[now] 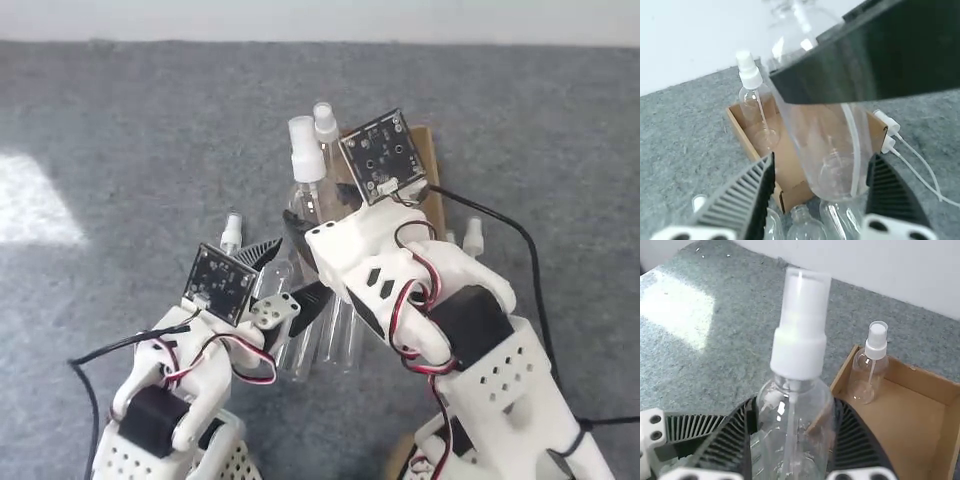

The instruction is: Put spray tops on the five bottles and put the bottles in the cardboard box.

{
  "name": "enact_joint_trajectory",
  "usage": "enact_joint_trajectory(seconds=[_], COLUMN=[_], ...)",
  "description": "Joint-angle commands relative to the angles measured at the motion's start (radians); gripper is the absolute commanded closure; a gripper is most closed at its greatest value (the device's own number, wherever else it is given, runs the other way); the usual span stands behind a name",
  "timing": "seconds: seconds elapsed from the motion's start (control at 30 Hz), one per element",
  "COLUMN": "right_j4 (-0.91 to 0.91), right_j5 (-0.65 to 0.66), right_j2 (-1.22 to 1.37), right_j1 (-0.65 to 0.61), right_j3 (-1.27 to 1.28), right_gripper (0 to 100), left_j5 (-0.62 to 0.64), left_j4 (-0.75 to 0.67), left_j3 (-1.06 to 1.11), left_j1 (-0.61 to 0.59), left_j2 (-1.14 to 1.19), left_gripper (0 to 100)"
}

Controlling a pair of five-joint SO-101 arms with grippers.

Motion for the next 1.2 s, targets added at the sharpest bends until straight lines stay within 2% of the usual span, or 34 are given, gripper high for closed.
enact_joint_trajectory(seconds=[0.0,0.2,0.37,0.5,0.7,0.83,0.97,1.17], right_j4=[0.008,0.002,-0.107,-0.386,-0.903,-1.165,-1.331,-1.466], right_j5=[0.009,0.071,0.071,0.071,0.071,0.071,0.071,0.071], right_j2=[-0.030,-0.027,0.013,0.110,0.328,0.484,0.645,0.835], right_j1=[0.028,0.182,0.268,0.357,0.501,0.524,0.519,0.503], right_j3=[-0.063,-0.061,-0.034,0.037,0.203,0.270,0.270,0.270], right_gripper=[99.2,99.2,99.2,99.2,99.2,99.2,99.2,99.2], left_j5=[-0.008,-0.009,-0.009,-0.006,-0.005,-0.005,-0.005,-0.005], left_j4=[-0.031,-0.075,-0.074,-0.074,-0.055,-0.091,-0.150,-0.158], left_j3=[-0.007,-0.004,-0.004,-0.004,-0.002,0.030,0.074,0.077], left_j1=[-0.003,-0.118,-0.124,-0.133,-0.135,-0.135,-0.135,-0.135], left_j2=[-0.003,-0.003,-0.005,-0.009,-0.012,-0.012,-0.012,-0.012], left_gripper=[73,73,73,74,87,92,96,98])
